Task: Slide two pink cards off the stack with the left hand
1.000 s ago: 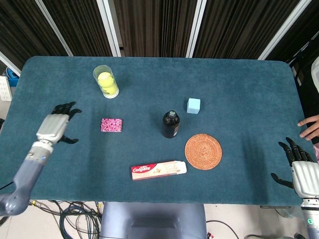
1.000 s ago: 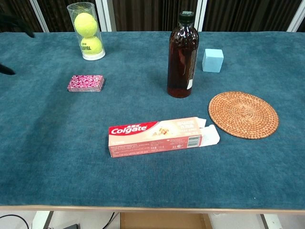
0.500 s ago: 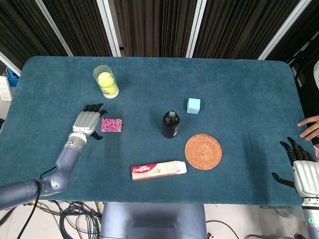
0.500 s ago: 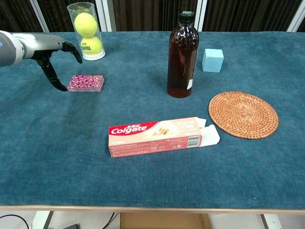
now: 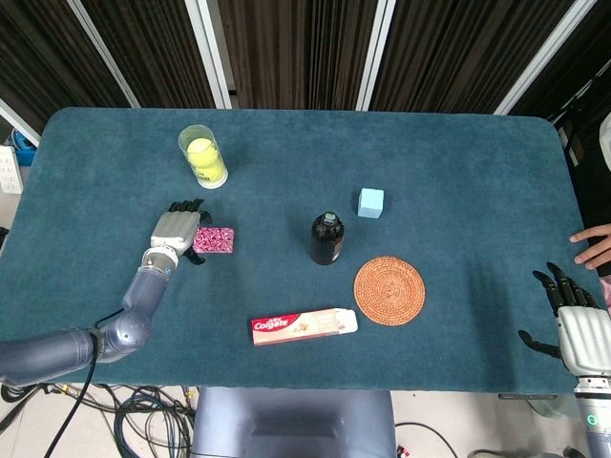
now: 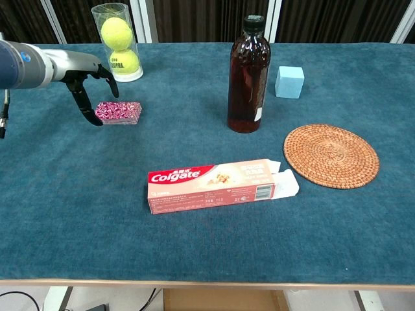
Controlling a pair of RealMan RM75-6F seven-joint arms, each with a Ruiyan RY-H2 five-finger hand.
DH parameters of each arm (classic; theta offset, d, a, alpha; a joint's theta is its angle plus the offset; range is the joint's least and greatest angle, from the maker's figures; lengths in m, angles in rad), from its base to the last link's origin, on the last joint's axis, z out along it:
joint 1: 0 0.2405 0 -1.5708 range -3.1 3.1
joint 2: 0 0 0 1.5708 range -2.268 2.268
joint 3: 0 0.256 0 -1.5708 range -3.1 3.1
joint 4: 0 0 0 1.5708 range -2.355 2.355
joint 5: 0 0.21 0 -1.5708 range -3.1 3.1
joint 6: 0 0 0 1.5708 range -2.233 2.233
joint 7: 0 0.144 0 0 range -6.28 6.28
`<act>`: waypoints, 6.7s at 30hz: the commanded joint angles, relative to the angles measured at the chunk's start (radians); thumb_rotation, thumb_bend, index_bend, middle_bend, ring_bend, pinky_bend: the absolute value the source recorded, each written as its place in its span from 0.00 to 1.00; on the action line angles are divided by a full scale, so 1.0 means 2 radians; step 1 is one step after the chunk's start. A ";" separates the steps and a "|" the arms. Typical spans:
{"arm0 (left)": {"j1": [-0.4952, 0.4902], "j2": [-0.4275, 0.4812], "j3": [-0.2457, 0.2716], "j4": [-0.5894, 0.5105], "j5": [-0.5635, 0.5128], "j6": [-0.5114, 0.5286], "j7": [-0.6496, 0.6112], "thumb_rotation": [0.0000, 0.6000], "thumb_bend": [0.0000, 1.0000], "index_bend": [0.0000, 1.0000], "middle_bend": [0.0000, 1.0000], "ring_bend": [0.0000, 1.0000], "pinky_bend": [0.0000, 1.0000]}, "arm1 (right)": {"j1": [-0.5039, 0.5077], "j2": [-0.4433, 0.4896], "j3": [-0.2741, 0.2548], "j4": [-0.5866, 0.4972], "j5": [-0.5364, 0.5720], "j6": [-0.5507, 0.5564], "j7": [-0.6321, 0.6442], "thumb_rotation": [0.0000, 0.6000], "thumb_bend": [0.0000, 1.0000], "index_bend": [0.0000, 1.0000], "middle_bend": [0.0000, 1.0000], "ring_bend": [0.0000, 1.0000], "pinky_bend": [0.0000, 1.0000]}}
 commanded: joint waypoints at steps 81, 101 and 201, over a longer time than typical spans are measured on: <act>-0.064 -0.051 0.028 0.066 -0.069 0.004 0.022 1.00 0.26 0.48 0.10 0.00 0.00 | -0.003 0.002 0.004 -0.002 0.009 0.001 0.007 1.00 0.11 0.13 0.06 0.13 0.23; -0.073 -0.034 0.028 0.040 -0.085 0.018 0.046 1.00 0.37 0.56 0.12 0.00 0.00 | -0.004 0.005 0.005 -0.004 0.012 0.000 0.012 1.00 0.11 0.13 0.06 0.13 0.23; -0.229 -0.244 -0.123 0.364 -0.252 -0.029 0.339 1.00 0.28 0.44 0.10 0.00 0.00 | -0.012 0.015 0.021 0.023 0.048 -0.016 0.072 1.00 0.11 0.13 0.06 0.13 0.23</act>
